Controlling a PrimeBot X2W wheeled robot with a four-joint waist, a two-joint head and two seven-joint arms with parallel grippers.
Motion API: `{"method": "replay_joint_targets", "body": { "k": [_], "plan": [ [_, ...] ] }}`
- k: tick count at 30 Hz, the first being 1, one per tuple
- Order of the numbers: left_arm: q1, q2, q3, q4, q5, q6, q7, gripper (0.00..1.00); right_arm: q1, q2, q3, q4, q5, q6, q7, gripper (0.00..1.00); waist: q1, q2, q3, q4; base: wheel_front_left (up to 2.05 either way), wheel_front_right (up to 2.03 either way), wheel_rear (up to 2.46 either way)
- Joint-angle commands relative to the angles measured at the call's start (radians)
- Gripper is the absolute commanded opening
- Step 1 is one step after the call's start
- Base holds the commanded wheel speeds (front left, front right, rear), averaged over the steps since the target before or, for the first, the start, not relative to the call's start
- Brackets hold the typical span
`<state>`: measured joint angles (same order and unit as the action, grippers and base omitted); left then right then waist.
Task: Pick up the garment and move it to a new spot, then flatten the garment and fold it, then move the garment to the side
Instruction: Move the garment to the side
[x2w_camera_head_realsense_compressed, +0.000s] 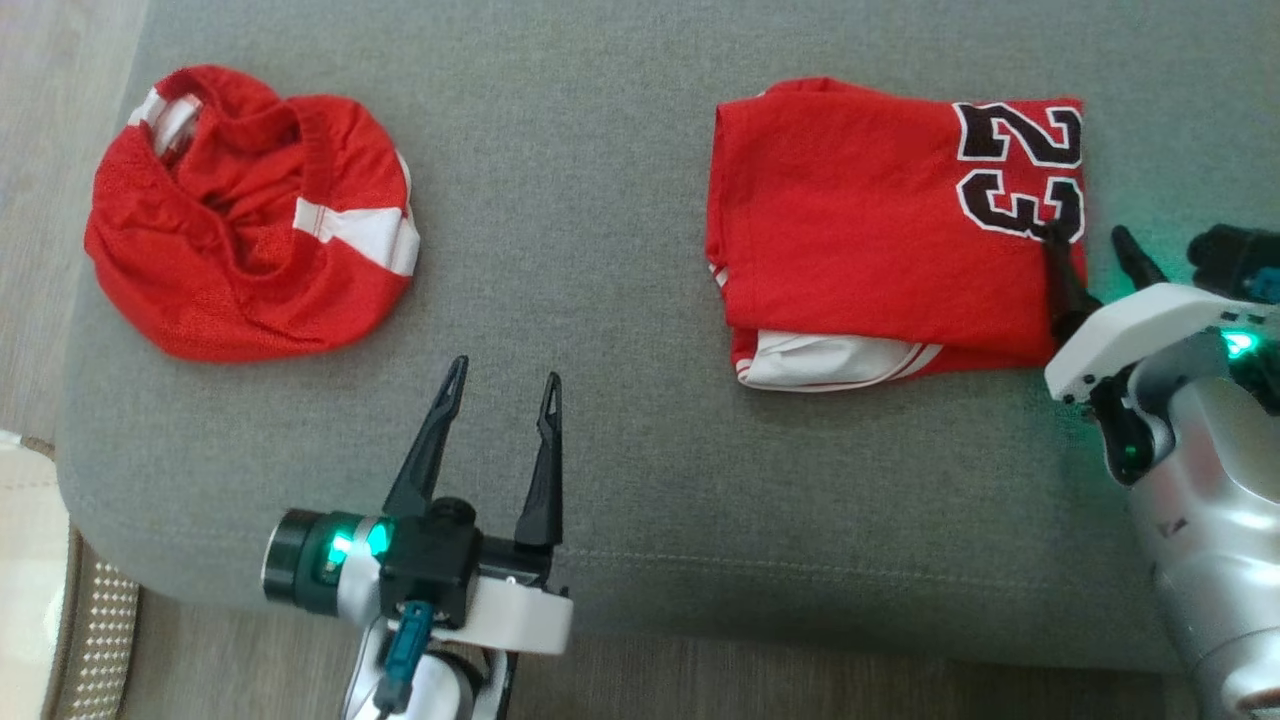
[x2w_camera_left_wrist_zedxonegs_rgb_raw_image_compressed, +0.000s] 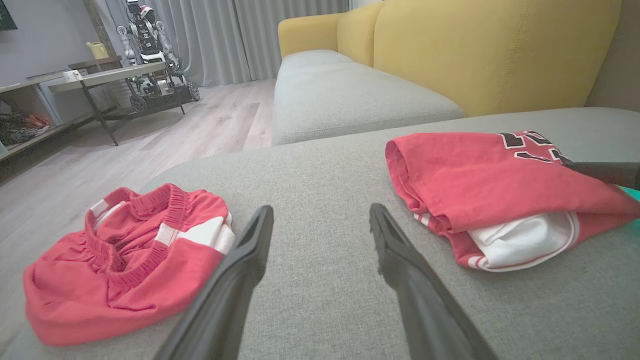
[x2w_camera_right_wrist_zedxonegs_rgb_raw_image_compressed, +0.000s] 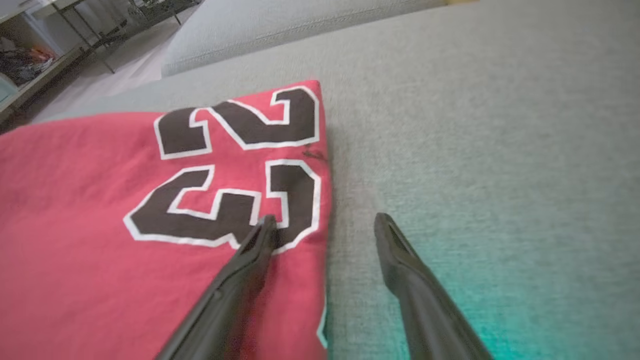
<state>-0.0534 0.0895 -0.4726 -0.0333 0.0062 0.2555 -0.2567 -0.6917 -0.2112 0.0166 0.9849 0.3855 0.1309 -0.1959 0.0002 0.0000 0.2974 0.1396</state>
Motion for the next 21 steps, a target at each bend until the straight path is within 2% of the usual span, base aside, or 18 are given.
{"method": "replay_joint_targets", "body": {
  "k": [1, 2, 3, 4, 5, 7, 13, 20, 21],
  "plan": [
    [-0.034, -0.005, 0.027, -0.037, 0.006, 0.005, -0.005, 1.0, -0.029, -0.006, 0.03, -0.014, 0.011, 0.0, 0.005, 1.0, -0.0002, 0.0, 0.008, 0.001, 0.0, 0.0, 0.0],
    [-0.037, -0.005, 0.024, -0.037, 0.006, 0.006, -0.005, 1.0, -0.036, -0.007, 0.044, -0.003, 0.021, 0.0, 0.017, 1.0, -0.0002, 0.0, 0.013, 0.002, 0.0, 0.0, 0.0],
    [-0.041, -0.005, 0.022, -0.037, 0.005, 0.008, -0.005, 1.0, -0.042, -0.008, 0.057, 0.008, 0.032, 0.0, 0.031, 0.95, -0.0002, 0.0, 0.017, 0.003, 0.0, 0.0, 0.0],
    [-0.045, -0.005, 0.02, -0.037, 0.005, 0.009, -0.005, 1.0, -0.048, -0.008, 0.07, 0.016, 0.044, 0.0, 0.046, 0.74, -0.0002, 0.0, 0.021, 0.003, 0.0, 0.0, 0.0],
    [-0.049, -0.005, 0.017, -0.037, 0.005, 0.011, -0.005, 1.0, -0.053, -0.01, 0.084, 0.022, 0.055, 0.0, 0.059, 0.46, -0.0002, 0.0, 0.025, 0.003, 0.0, 0.0, 0.0],
    [-0.056, -0.004, 0.015, -0.038, 0.004, 0.014, -0.005, 1.0, -0.06, -0.019, 0.113, 0.024, 0.074, 0.0, 0.076, 0.0, -0.0002, 0.0, 0.032, 0.002, 0.0, 0.0, 0.0],
    [-0.079, 0.005, 0.003, -0.057, 0.009, 0.022, -0.005, 1.0, -0.095, -0.094, 0.161, -0.008, 0.102, 0.0, 0.042, 0.0, -0.0002, 0.0, 0.055, -0.03, 0.0, 0.0, 0.0],
    [-0.13, 0.031, -0.019, -0.093, 0.022, 0.026, -0.005, 1.0, -0.186, -0.213, 0.19, -0.054, 0.092, 0.0, 0.021, 0.0, -0.0002, 0.0, 0.117, -0.12, 0.0, 0.0, 0.0],
    [-0.13, 0.031, -0.019, -0.093, 0.022, 0.026, -0.005, 1.0, -0.186, -0.213, 0.19, -0.054, 0.092, 0.0, 0.021, 0.0, -0.0002, 0.0, 0.117, -0.12, 0.0, 0.0, 0.0]
  ]
}}
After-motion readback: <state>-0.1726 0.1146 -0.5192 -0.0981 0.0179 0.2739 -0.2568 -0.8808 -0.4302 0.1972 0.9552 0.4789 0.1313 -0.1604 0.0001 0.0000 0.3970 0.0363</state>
